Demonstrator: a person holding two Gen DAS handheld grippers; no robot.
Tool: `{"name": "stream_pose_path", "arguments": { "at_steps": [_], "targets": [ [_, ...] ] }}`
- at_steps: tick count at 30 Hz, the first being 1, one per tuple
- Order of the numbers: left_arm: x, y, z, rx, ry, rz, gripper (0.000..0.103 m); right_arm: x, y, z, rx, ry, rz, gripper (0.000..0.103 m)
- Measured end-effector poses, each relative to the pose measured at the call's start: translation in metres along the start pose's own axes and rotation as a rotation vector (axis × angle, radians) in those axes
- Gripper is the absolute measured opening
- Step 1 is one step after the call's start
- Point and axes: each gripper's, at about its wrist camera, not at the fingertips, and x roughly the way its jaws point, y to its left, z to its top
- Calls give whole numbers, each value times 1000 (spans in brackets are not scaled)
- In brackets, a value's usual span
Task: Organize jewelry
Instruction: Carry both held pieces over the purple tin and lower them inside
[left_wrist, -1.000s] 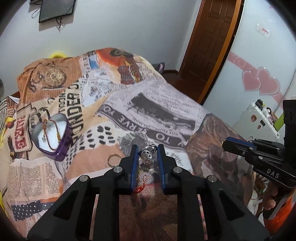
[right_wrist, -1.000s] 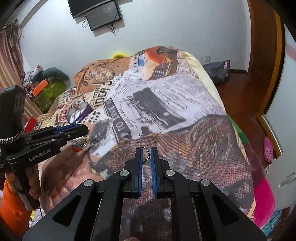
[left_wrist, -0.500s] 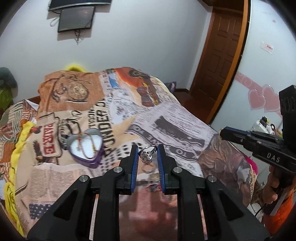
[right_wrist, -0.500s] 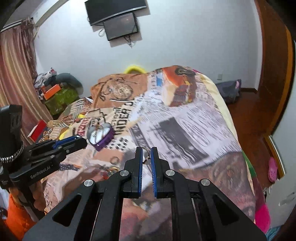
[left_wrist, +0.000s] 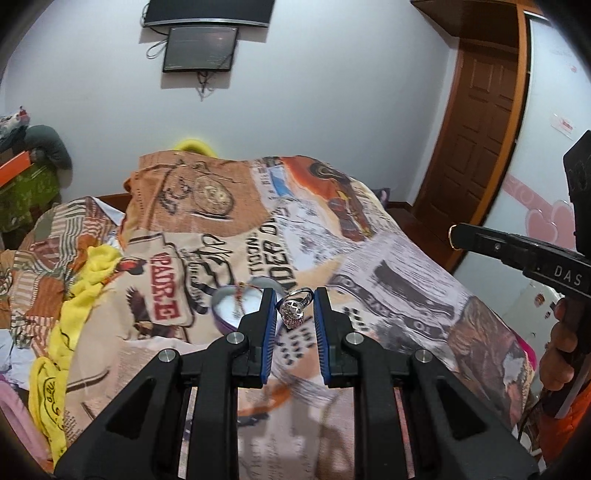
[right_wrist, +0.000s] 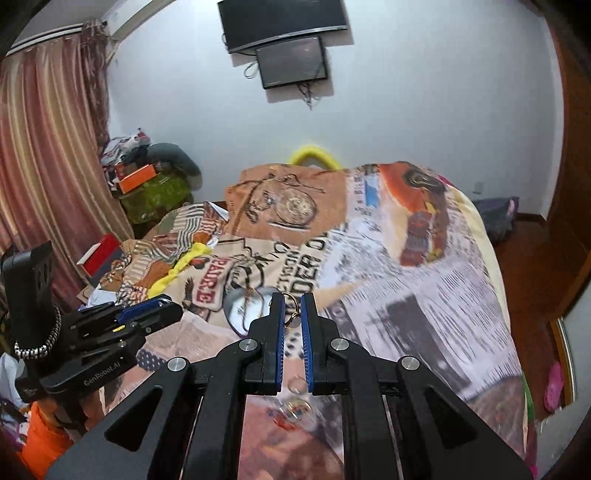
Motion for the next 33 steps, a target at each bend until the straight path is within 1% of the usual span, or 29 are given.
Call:
{"name": "stream_pose_path", "arguments": {
  "at_steps": [7,11,17,21,24,29,33],
  "targets": [
    [20,24,7,-11,16,35,19,30,19,16,-53,31,30,8],
    [40,37,6,-19,49,42,19,54,25,23,-84,79,51,8],
    [72,49,-3,-29,118,25,19,99,34,27,-124,176,72,8],
    [94,56,-10,-47,171,-3,19,125,36,26,-147,241,72,8],
    [109,58,-16,-44,203,-7,19,145,38,23,-150,297,85,8],
    [126,61,-23,-52,239,-19,19,174,42,18,-150,379,107,8],
    [133,64,-25,-57,248,-27,19,190,43,14,-146,434,115,8]
  ]
}}
